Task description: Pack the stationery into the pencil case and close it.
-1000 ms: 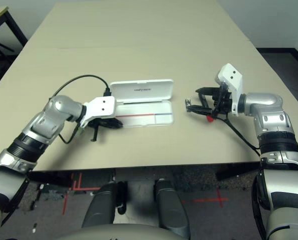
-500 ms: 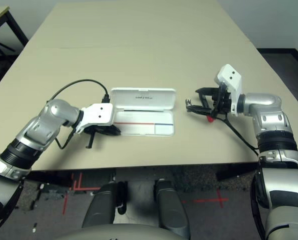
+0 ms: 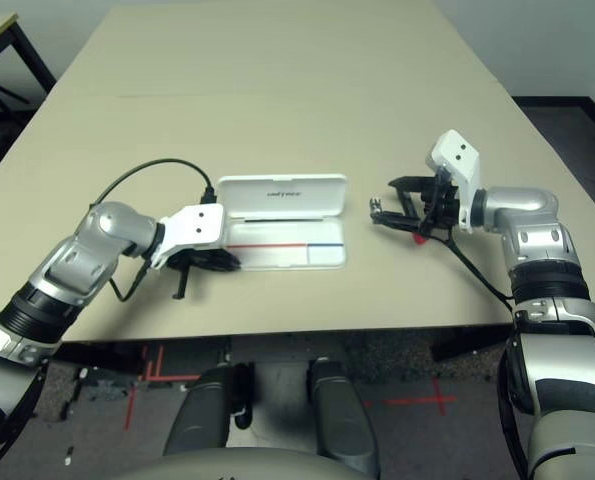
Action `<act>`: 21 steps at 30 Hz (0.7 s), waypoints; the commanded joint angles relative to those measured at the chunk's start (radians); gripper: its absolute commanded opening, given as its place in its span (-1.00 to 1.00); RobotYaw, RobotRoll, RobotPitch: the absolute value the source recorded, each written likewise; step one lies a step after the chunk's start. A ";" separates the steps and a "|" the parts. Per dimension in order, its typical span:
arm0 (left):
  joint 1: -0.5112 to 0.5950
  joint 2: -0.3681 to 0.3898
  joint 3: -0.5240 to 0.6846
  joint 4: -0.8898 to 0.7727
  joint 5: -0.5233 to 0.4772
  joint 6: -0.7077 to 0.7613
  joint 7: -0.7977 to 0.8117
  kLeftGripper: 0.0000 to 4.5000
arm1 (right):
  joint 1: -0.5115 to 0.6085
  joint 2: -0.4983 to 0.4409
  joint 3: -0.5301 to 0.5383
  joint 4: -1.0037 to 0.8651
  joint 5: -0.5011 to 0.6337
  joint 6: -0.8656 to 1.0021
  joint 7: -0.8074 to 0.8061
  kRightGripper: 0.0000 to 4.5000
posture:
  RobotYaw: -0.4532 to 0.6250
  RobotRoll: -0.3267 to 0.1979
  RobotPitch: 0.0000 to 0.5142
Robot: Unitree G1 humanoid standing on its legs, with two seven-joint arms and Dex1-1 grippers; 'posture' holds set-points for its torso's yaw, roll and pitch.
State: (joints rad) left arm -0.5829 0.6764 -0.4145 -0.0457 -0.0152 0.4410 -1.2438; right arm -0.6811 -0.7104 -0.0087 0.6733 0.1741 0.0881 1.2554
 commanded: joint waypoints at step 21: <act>0.047 0.128 0.175 -0.145 -0.095 0.031 0.019 0.99 | 0.040 -0.013 -0.033 -0.047 0.051 0.065 0.049 1.00 | -0.24 0.25 -0.49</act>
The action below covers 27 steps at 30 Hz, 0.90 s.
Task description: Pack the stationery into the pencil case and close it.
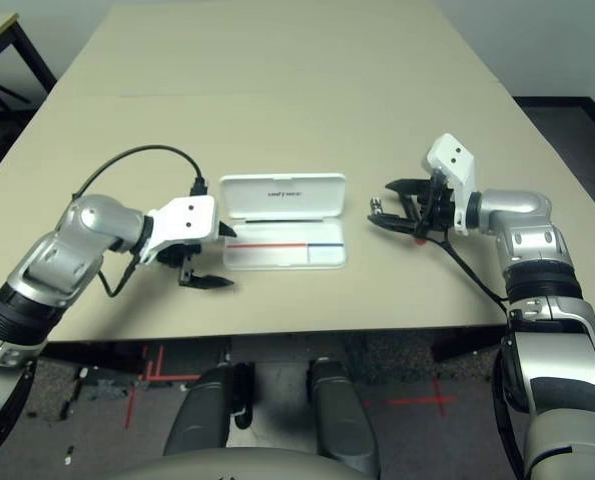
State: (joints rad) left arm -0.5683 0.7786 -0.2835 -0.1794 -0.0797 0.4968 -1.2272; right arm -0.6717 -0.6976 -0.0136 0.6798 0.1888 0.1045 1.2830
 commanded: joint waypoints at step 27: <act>0.065 0.073 0.242 -0.150 -0.258 0.034 0.048 0.99 | 0.095 -0.241 -0.062 -0.485 0.113 0.857 -0.349 1.00 | -0.29 0.25 -0.43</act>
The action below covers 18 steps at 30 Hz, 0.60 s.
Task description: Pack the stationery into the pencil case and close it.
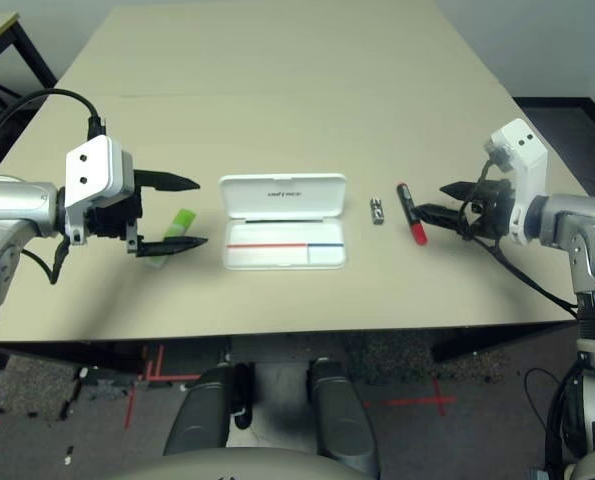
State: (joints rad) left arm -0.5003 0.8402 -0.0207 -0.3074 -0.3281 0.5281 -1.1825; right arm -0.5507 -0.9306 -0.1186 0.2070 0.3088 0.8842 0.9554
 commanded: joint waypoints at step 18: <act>0.020 0.006 -0.039 -0.077 -0.017 0.020 0.044 0.99 | -0.272 0.137 0.253 0.350 -0.153 0.094 -0.107 1.00 | -0.17 0.25 -0.50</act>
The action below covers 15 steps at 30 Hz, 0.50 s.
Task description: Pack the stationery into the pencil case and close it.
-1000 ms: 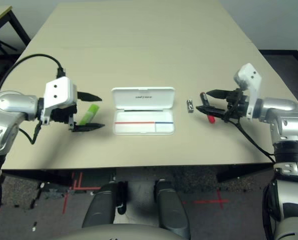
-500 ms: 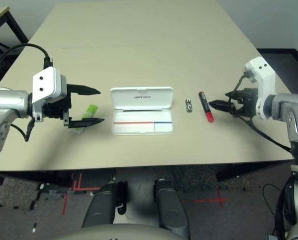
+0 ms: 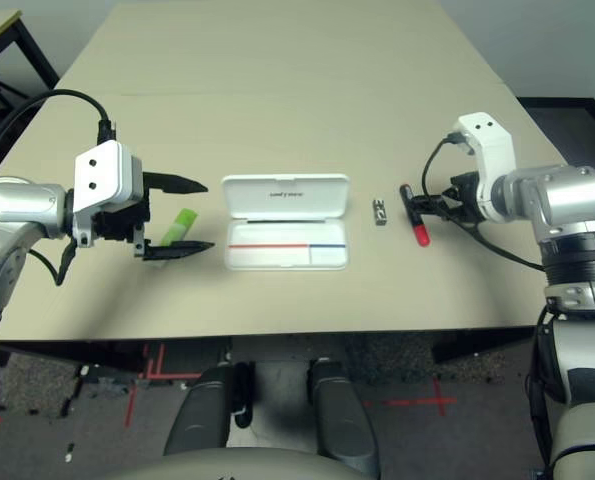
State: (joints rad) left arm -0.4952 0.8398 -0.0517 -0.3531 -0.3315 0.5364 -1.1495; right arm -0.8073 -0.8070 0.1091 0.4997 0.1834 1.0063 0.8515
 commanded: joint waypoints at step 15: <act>0.020 0.012 -0.010 -0.047 -0.017 0.017 0.024 1.00 | -0.019 0.081 0.028 0.209 -0.089 -0.140 -0.003 0.55 | -0.17 0.25 -0.51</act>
State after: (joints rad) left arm -0.4889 0.8403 -0.0517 -0.3804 -0.3359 0.5479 -1.1265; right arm -0.8397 -0.7351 0.1385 0.6831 0.0994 0.8690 0.8450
